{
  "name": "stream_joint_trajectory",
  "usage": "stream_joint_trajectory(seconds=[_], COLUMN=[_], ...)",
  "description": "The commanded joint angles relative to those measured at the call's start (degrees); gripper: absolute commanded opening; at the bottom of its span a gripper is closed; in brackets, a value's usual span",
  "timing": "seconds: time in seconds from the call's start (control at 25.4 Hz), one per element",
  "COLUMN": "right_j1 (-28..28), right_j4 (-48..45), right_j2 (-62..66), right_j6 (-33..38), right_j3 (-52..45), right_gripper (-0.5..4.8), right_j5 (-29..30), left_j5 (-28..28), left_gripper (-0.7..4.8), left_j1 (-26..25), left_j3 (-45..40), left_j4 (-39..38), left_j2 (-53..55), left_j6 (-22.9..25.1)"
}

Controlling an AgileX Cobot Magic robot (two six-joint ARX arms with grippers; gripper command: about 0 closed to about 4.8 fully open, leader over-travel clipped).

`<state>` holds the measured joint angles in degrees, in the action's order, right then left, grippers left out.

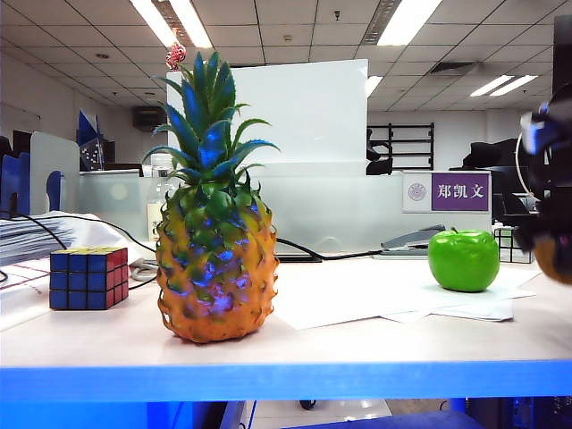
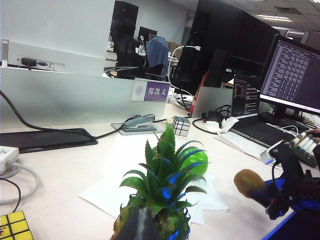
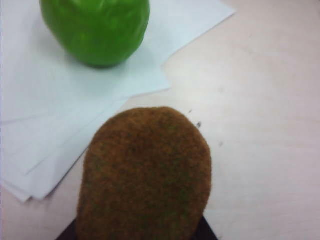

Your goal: Arrange all the fruits from large to small from left to right in a row.

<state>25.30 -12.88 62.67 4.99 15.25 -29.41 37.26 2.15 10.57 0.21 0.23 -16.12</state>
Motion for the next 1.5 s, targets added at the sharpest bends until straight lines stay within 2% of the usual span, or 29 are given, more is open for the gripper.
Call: stream_joint_trajectory(seconds=[0.04, 0.47, 0.67, 0.95, 1.18, 1.22, 1.26, 1.34, 1.38, 1.5], right_j1=[0.09, 0.09, 0.09, 0.09, 0.09, 0.09, 0.09, 0.09, 0.09, 0.09], right_j4=[-0.63, 2.34, 2.38, 4.13, 4.07, 3.98, 3.78, 3.61, 3.58, 3.15], right_j2=[1.84, 1.97, 1.97, 1.97, 1.97, 1.97, 1.97, 1.97, 1.97, 1.97], right_j6=[1.31, 1.46, 1.51, 1.51, 2.34, 2.38, 2.47, 2.54, 2.54, 2.56], right_j3=[-0.02, -1.66, -1.7, -1.7, -2.54, -2.54, -2.54, -2.51, -2.51, -2.51], right_gripper=[-0.06, -0.06, -0.06, -0.06, -0.04, 0.1, 0.51, 2.15, 2.57, 3.05], right_j5=[2.14, 0.35, 0.52, 1.05, 1.27, 1.27, 1.27, 2.12, 2.84, 4.04], left_j5=[-0.15, 0.2, 10.38, 15.65, 15.96, 15.93, 15.93, 15.91, 15.89, 15.63], left_gripper=[-0.05, -0.05, -0.05, -0.05, -0.05, -0.05, -0.05, -0.05, -0.05, -0.05], left_j1=[-0.07, -0.07, -0.02, 0.0, 0.0, 0.0, 0.0, 0.0, 0.0, 0.0], left_j3=[0.26, 0.26, 0.26, 0.17, 0.17, 0.17, 0.17, 0.17, 0.17, 0.17], left_j4=[0.7, 0.68, 1.25, 2.23, 2.21, 2.23, 2.23, 2.23, 2.23, 2.23], left_j2=[-0.09, -0.09, -0.09, -0.09, -0.09, -0.09, -0.09, -0.09, -0.09, -0.09], left_j6=[0.07, -0.35, -3.67, -6.86, -7.5, -7.5, -7.5, -7.48, -7.48, -7.48])
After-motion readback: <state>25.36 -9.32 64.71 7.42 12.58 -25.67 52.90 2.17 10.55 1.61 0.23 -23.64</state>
